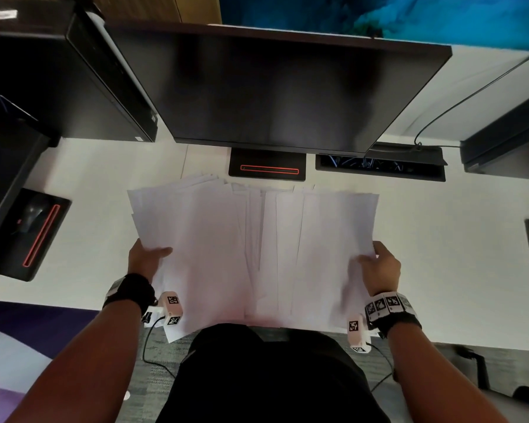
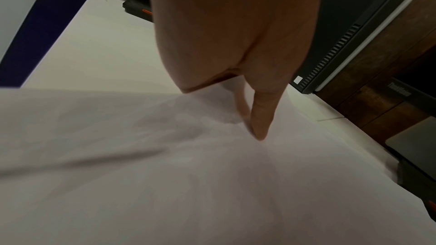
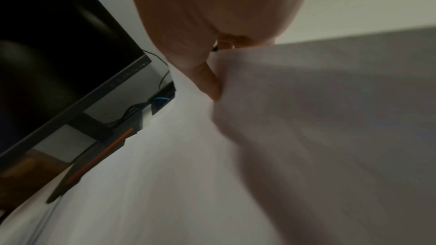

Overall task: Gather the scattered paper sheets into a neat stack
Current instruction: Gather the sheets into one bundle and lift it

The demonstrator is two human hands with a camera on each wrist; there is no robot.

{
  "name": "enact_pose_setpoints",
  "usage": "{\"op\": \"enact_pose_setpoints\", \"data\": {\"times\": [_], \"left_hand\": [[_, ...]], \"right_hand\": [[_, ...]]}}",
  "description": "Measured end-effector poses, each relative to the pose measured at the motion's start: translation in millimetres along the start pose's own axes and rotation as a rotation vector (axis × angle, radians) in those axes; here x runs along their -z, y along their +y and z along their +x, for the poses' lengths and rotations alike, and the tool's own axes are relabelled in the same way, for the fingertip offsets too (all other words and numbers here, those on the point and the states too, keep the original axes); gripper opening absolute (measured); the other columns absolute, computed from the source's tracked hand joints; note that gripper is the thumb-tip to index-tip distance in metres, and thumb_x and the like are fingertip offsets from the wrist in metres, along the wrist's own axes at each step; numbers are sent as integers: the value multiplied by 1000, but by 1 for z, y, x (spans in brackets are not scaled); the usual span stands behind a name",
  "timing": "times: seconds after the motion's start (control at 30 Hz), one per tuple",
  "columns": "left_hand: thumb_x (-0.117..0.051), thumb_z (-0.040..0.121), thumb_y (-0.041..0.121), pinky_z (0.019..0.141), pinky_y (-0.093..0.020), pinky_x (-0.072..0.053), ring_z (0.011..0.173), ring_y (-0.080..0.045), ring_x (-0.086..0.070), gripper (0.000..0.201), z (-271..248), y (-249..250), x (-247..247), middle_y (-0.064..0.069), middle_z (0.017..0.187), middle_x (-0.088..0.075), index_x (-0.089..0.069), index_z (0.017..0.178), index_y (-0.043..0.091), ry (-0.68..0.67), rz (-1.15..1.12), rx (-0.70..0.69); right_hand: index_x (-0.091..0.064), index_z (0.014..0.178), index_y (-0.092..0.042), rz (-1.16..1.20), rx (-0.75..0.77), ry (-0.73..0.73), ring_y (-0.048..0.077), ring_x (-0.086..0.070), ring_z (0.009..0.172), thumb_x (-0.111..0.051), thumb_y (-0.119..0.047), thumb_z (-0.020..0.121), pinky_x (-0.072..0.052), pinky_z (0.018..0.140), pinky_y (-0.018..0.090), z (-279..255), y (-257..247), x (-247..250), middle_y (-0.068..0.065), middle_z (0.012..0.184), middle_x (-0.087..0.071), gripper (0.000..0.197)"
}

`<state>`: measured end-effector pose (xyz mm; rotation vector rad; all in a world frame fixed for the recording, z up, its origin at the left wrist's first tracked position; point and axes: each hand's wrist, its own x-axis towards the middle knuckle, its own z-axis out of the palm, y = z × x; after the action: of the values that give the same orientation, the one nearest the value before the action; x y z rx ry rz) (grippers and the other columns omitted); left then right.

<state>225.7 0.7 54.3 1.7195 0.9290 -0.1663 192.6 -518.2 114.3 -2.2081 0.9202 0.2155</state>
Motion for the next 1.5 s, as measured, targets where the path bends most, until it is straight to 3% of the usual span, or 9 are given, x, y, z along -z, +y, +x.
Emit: {"op": "enact_pose_setpoints", "data": {"times": [0.2, 0.37, 0.53, 0.7, 0.87, 1.0, 1.1, 1.23, 1.5], "left_hand": [[-83, 68, -12, 86, -37, -49, 89, -25, -62, 48, 0, -1, 0, -16, 98, -68, -66, 109, 7, -3, 4, -3], [-81, 71, -13, 84, -35, -47, 89, -25, -60, 47, -2, 1, -1, -16, 100, -66, -65, 110, 6, -2, 10, -3], [-81, 71, -12, 85, -36, -48, 92, -25, -62, 49, -3, 2, 0, -16, 104, -68, -65, 113, 7, 0, 14, 2], [-79, 72, -14, 86, -36, -48, 93, -25, -61, 48, -5, 3, 0, -16, 104, -68, -64, 112, 8, -5, 8, -7], [-80, 72, -14, 85, -37, -48, 92, -25, -61, 48, -6, 4, 1, -15, 104, -68, -64, 112, 8, -10, 6, 3], [-80, 72, -12, 84, -36, -48, 91, -26, -61, 46, -8, 6, 1, -15, 102, -68, -64, 111, 7, -11, 8, 5], [-78, 75, -14, 83, -33, -46, 90, -24, -60, 45, -13, 11, 0, -15, 103, -67, -62, 111, 8, -4, 4, 9], [-79, 74, -13, 82, -33, -46, 92, -25, -60, 45, -17, 13, 0, -14, 103, -67, -63, 111, 7, -4, 11, 14], [-79, 75, -13, 84, -32, -46, 92, -25, -61, 45, -24, 20, 0, -14, 103, -67, -64, 112, 8, -11, 27, 26]], "right_hand": [[-65, 125, -9, 74, -32, -161, 31, -63, 94, -74, -12, 88, -50, 84, 37, -2, -4, -9, 9, 101, -66, 38], [-66, 84, -5, -64, -4, -132, 34, -60, 77, -66, -8, 89, -44, 67, 31, 0, -9, -2, 16, 80, -64, 6], [-54, 60, -15, 127, 19, -83, 24, -51, 61, -66, -5, 91, -42, 60, 29, -3, 4, 17, 6, 60, -56, 35], [-66, 78, -9, 616, -98, -120, 24, -61, 73, -68, 7, 91, -53, 69, 31, -14, 10, 38, 5, 72, -66, 21], [-66, 84, -7, 788, -65, -86, 7, -72, 59, -62, 11, 93, -57, 56, 20, -16, 10, 66, -8, 66, -75, 21], [-71, 87, -14, 869, -33, -2, 13, -72, 74, -65, 9, 91, -57, 79, 31, -13, 15, 80, -9, 80, -77, 24], [-73, 92, -15, 936, -6, 42, 13, -74, 80, -64, 10, 91, -60, 77, 30, -18, 13, 83, -6, 91, -78, 26], [-68, 125, 0, 1073, -39, 68, 19, -75, 100, -62, 8, 95, -62, 89, 35, -25, 14, 73, 11, 131, -72, 31], [-63, 141, -10, 1211, -237, -36, 27, -66, 129, -60, -6, 103, -56, 102, 42, -33, 24, 50, 5, 135, -71, 39]]}}
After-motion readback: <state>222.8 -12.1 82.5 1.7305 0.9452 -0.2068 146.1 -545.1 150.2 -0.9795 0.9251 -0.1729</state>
